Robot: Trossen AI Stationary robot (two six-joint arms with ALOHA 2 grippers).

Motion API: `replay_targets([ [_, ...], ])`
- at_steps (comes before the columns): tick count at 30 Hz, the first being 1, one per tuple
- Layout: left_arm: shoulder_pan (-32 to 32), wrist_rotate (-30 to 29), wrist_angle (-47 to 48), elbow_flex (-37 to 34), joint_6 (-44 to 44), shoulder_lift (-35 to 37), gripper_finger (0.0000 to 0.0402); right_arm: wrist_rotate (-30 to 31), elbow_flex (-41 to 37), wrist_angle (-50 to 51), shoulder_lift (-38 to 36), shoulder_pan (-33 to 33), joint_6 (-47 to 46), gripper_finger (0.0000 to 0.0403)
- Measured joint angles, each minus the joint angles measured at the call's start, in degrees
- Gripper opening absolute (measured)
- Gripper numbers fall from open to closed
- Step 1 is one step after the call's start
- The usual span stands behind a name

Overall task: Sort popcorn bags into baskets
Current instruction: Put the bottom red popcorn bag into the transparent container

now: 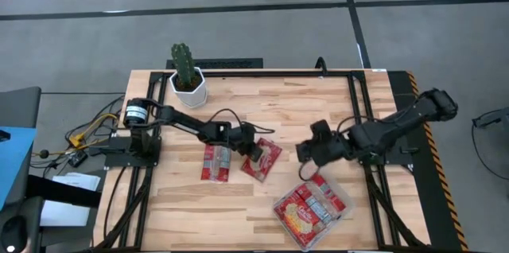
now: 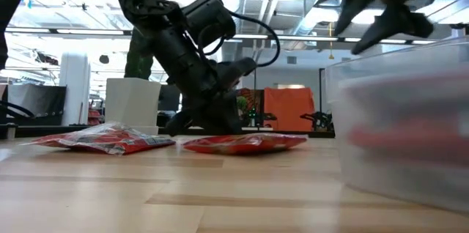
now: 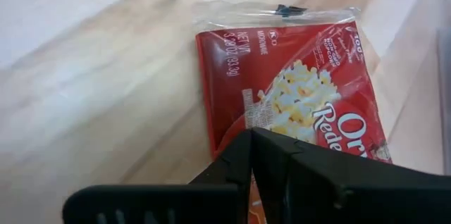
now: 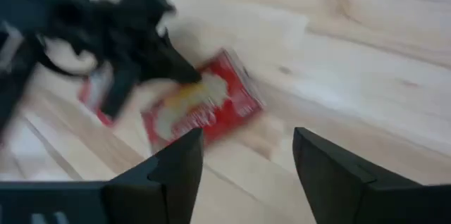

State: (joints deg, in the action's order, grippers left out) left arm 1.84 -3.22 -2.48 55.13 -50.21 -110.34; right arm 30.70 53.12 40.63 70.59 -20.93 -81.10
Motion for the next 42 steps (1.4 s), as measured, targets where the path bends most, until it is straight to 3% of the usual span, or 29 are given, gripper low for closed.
replay_targets([
  [5, 0.93, 0.41, -0.83, -0.11, -3.05, -0.13, 0.0, -0.95, -0.1, -6.13, 3.17, 4.8, 0.08, 0.0255],
  [13, 2.41, 1.11, -0.11, -0.15, -7.67, -0.2, 0.0, -4.58, -0.05, -16.94, 14.73, 9.55, -0.86, 0.0256],
  [30, 5.94, 2.78, -0.63, -0.26, -7.0, -0.28, 0.0, -14.67, 0.0, -24.83, 27.05, 11.24, -7.39, 0.0256],
  [37, 5.93, 2.94, -1.12, -0.28, -6.42, -0.31, 0.0, -19.85, 0.06, -34.77, 32.97, 14.08, -5.51, 0.0254],
  [42, 5.96, 2.81, -1.75, -1.21, -5.98, -0.24, 0.0, -21.78, 0.04, -38.94, 35.19, 15.07, -4.06, 0.0228],
])
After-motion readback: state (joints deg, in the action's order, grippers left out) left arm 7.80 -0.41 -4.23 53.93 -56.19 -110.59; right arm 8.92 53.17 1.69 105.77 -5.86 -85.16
